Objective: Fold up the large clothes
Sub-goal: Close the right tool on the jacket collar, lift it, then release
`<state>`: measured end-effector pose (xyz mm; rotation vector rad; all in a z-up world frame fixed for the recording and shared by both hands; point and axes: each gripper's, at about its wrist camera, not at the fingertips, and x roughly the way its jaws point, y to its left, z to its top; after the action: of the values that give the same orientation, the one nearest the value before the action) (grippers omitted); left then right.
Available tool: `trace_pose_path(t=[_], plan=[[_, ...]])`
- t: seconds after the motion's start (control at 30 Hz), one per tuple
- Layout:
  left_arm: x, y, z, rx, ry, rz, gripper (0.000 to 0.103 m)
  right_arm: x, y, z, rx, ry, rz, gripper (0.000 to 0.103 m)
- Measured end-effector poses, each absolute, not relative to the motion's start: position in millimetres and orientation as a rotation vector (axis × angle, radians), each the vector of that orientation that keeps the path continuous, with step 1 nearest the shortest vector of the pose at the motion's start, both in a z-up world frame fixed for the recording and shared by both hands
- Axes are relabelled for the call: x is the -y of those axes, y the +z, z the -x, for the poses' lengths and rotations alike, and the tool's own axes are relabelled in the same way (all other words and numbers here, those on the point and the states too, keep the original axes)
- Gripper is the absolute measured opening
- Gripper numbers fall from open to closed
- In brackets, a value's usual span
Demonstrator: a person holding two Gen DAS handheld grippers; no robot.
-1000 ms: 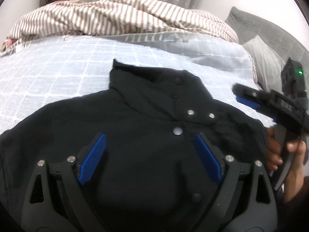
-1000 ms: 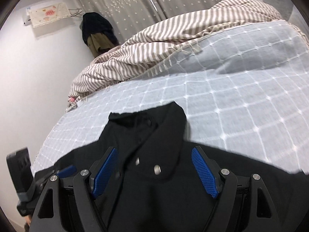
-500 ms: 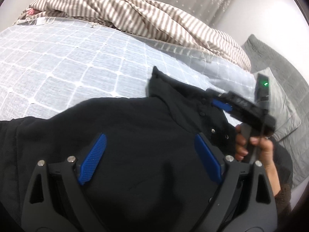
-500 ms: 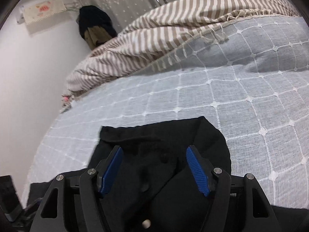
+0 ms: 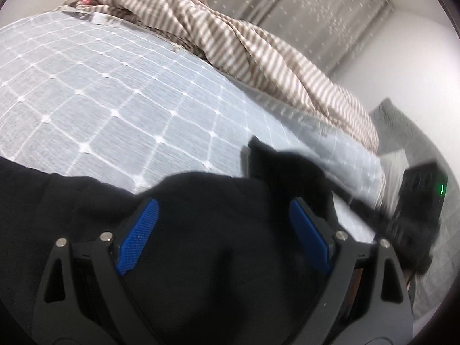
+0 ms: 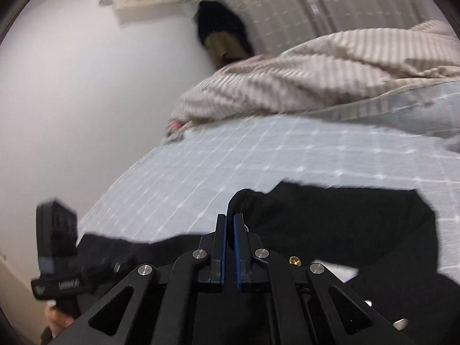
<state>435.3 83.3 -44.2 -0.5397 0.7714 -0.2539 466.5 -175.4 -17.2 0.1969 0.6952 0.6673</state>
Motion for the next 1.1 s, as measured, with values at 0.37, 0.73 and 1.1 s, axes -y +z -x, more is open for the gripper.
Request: trace_pose_path(t=[0.37,0.73,1.1], plan=[[-58.8,-55.0,-440.8,-0.729,-0.284,0.494,0.080,162.1,-57.9,-442.3,-0.919,0.741,-0.126,0.014],[0.9,-88.9,-465.5,-0.906,-0.335,0.277,0.035,297.2,-87.1,-457.6,-0.833,0.254,-0.248,0.011],[-7.0,-45.3,-427.8,-0.936,-0.245,0.304,0.083,328.3,-41.7,-364.1,-0.869,0.128,-0.213,0.021]])
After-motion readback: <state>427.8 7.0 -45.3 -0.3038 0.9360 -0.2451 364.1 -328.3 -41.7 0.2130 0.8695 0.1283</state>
